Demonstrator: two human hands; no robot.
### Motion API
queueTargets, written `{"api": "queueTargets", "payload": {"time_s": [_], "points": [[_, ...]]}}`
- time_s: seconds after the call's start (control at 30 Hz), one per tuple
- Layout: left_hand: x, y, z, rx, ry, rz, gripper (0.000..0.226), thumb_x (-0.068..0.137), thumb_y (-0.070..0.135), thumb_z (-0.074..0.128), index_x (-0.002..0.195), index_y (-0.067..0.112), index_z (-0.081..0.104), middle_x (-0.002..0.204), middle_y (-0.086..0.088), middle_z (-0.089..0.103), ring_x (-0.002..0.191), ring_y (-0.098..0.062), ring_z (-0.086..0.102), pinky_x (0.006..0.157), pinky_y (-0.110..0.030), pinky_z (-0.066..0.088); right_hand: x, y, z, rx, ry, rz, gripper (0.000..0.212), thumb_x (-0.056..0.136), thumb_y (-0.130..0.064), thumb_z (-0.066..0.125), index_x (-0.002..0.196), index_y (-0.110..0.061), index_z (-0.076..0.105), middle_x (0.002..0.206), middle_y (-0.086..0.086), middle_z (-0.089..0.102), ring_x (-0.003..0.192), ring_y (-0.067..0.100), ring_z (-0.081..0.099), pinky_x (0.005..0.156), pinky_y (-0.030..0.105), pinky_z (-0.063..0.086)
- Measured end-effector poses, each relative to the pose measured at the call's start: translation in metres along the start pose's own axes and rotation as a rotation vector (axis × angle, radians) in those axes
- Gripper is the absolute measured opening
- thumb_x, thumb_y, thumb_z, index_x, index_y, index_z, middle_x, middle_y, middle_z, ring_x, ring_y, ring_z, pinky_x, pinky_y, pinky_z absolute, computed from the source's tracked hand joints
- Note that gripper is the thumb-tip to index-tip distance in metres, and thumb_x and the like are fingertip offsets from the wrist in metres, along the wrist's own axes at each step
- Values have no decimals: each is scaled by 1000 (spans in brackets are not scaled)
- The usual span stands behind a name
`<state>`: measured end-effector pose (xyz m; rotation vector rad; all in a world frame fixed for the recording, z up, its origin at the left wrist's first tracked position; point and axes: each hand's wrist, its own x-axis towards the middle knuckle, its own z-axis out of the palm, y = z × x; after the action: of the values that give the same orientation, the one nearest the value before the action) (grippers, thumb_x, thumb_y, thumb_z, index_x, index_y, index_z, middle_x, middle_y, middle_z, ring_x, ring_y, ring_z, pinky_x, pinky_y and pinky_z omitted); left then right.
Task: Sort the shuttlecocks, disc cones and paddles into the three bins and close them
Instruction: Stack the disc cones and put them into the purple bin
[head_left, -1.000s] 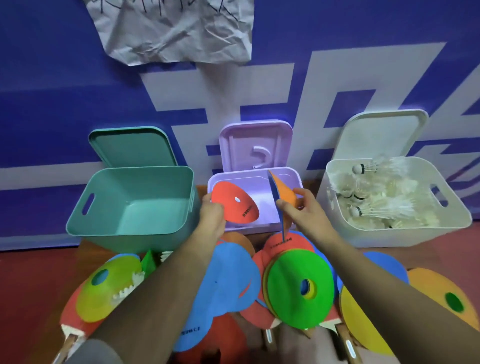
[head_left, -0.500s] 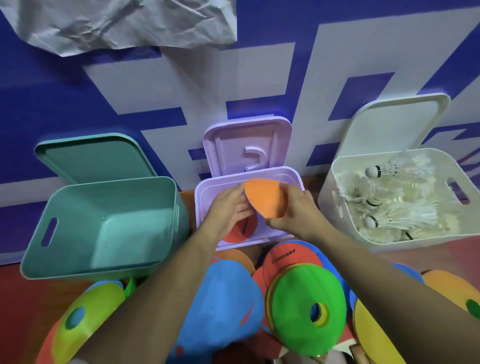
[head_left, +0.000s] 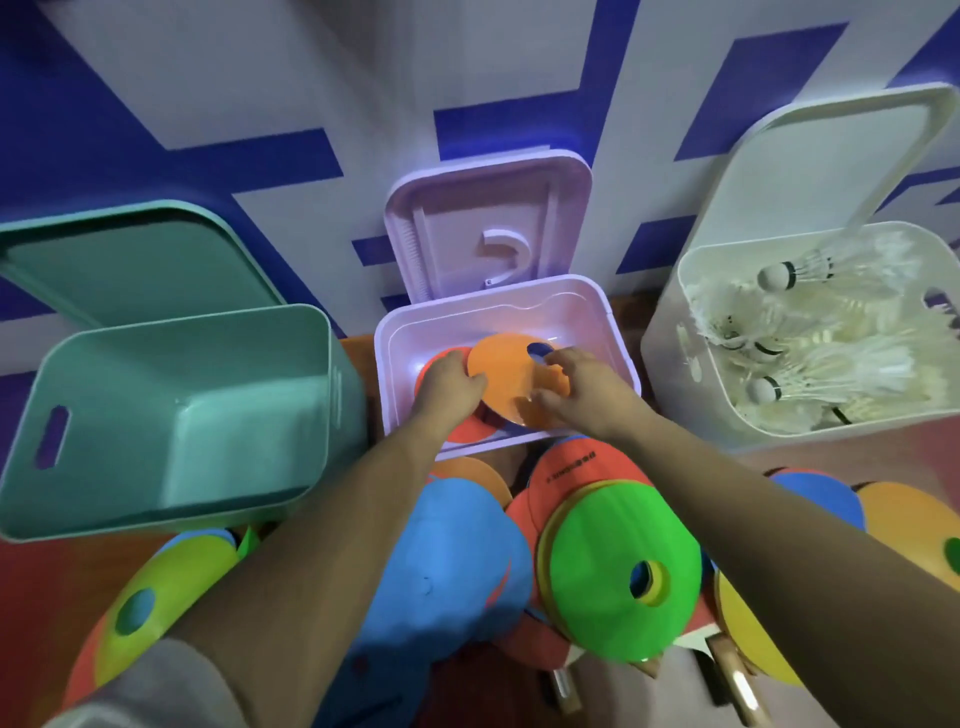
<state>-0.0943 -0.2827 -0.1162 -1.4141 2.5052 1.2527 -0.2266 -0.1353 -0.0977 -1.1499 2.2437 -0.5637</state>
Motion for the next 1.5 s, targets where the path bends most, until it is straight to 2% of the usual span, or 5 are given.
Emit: {"api": "queueTargets", "payload": {"time_s": [0.2, 0.4, 0.73, 1.07, 1.5], "points": [[-78, 18, -5, -241, 38, 114, 17, 89, 11, 56, 104, 12, 65, 94, 1, 62, 87, -12, 59, 70, -6, 41, -100, 1, -16, 193, 280, -9, 30, 86, -24, 67, 112, -11, 62, 105, 3, 56, 95, 14, 56, 87, 26, 45], [-157, 6, 56, -306, -65, 115, 19, 82, 8, 63, 76, 26, 60, 70, 10, 62, 68, -8, 59, 75, -34, 51, -188, 52, 8, 125, 141, 262, 50, 83, -31, 70, 126, -11, 53, 118, 10, 51, 110, 27, 55, 93, 33, 44], [-186, 0, 128, 102, -138, -85, 83, 72, 53, 74, 137, 11, 43, 135, -15, 42, 127, -30, 41, 105, -34, 37, -211, 85, 44, 195, 55, 458, 75, 79, -44, 73, 134, -5, 40, 128, 20, 48, 118, 36, 48, 92, 38, 42], [-195, 10, 117, -502, -107, -140, 7, 88, 11, 65, 95, 9, 67, 97, -11, 71, 94, -29, 66, 86, -42, 53, -215, 94, 37, 314, 157, 389, 71, 85, -40, 68, 142, -7, 41, 136, 14, 53, 124, 29, 49, 96, 35, 41], [-226, 62, 89, -887, -82, 0, 9, 90, 3, 60, 99, 1, 59, 95, -14, 73, 87, -27, 68, 80, -37, 55, -271, 142, -5, 130, 426, 443, 30, 85, -28, 65, 102, -4, 58, 99, 10, 55, 95, 29, 55, 78, 38, 45]]}}
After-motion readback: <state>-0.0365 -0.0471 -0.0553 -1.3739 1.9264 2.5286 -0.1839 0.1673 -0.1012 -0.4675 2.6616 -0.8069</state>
